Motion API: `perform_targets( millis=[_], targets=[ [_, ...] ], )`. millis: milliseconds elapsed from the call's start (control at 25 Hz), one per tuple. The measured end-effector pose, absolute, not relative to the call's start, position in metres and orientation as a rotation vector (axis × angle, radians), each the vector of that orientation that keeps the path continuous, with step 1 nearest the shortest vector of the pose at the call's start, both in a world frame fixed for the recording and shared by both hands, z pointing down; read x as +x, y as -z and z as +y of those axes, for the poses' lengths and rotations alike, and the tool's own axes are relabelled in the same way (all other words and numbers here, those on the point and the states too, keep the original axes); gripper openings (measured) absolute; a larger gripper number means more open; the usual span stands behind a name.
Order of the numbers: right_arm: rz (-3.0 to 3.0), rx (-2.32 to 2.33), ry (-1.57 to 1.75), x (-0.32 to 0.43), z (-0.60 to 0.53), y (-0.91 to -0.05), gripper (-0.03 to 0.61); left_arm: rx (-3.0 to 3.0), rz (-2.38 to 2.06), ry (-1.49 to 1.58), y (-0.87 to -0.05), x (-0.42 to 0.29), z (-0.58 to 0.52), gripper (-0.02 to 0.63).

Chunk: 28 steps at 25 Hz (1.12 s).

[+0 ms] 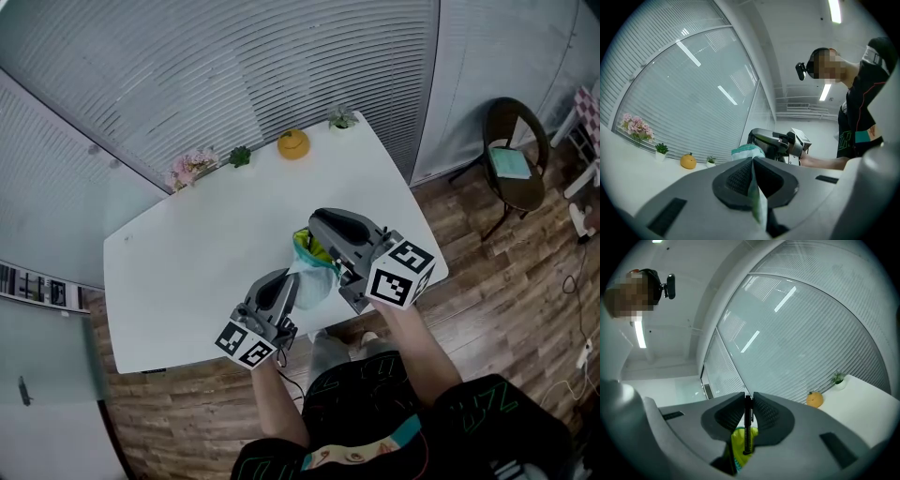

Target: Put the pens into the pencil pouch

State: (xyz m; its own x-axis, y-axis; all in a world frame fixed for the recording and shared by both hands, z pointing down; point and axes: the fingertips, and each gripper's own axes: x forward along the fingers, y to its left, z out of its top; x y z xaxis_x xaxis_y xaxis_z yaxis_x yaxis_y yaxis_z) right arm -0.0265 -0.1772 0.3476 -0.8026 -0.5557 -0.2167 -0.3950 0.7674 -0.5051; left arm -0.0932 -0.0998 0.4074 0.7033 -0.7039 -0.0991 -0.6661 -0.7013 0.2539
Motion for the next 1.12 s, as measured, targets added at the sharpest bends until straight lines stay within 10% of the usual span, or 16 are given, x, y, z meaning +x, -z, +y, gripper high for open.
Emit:
perform_targets(
  millis=[1120],
  targets=[
    [3.271,-0.533,0.844,-0.073,-0.135,-0.440,0.061,2.731,-1.104,0.233,-0.414,-0.104,-0.090,0.003]
  ],
)
